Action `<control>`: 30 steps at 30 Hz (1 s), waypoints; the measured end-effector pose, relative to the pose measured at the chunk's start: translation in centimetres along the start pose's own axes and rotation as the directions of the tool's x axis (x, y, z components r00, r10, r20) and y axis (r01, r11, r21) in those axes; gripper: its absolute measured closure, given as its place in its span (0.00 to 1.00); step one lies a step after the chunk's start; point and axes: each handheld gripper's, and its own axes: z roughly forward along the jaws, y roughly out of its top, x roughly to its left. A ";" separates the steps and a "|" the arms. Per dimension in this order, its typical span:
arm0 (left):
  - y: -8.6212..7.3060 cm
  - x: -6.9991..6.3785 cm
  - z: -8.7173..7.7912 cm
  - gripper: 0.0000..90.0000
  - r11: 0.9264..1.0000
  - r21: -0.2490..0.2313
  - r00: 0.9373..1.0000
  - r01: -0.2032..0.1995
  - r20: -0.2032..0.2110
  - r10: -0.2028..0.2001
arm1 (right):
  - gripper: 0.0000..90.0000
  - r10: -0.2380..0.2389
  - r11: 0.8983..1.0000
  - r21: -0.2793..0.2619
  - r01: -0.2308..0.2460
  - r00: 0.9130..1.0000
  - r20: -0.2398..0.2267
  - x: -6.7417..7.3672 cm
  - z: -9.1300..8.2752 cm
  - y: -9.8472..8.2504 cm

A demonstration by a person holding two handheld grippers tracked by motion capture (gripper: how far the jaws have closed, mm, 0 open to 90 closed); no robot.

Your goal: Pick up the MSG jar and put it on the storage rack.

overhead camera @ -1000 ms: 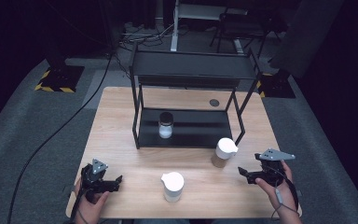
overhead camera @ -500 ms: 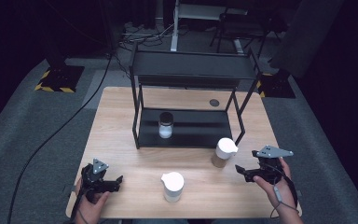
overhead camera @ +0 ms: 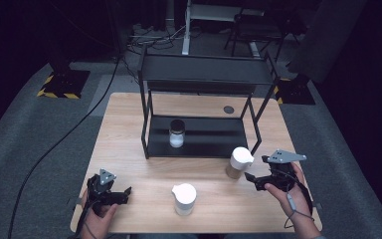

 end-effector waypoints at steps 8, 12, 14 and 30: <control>0.0 0.0 0.0 0.00 1.000 -0.001 1.000 -0.002 0.002 0.002 | 0.07 -0.034 0.999 -0.016 0.034 0.999 -0.034 1.2 0.5 1.8; 0.0 0.0 0.0 0.00 1.000 -0.001 1.000 -0.001 0.001 0.001 | 0.07 -0.054 0.998 -0.022 0.053 0.997 -0.048 1.9 0.8 2.6; 0.0 0.0 0.0 0.00 1.000 0.000 1.000 -0.001 0.002 0.001 | 0.07 -0.057 0.998 -0.025 0.056 0.997 -0.055 2.2 1.0 2.9; 0.0 0.0 0.0 0.00 1.000 -0.001 1.000 -0.001 0.001 0.001 | 0.07 -0.081 0.996 -0.049 0.078 0.994 -0.072 5.2 1.5 5.0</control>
